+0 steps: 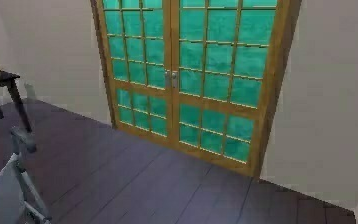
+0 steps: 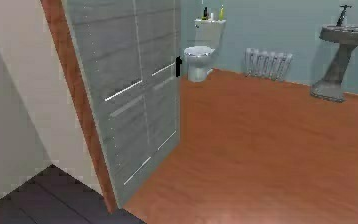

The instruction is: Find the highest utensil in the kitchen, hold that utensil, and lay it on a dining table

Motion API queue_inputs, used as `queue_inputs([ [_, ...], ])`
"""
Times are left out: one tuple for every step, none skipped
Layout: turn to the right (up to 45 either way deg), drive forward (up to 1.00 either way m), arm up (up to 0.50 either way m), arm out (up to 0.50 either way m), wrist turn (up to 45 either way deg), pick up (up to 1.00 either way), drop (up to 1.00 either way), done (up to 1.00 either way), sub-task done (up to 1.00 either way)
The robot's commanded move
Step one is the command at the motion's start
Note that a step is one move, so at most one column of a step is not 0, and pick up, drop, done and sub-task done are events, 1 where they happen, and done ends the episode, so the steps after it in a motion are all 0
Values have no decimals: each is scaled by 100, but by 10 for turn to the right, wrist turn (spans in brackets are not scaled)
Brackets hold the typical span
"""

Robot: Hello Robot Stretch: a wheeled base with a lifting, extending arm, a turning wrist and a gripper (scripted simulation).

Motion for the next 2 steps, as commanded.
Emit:
queue_inputs([
  [450,0,0,0,0,0,0,0,0],
  [450,0,0,0,0,0,0,0,0],
])
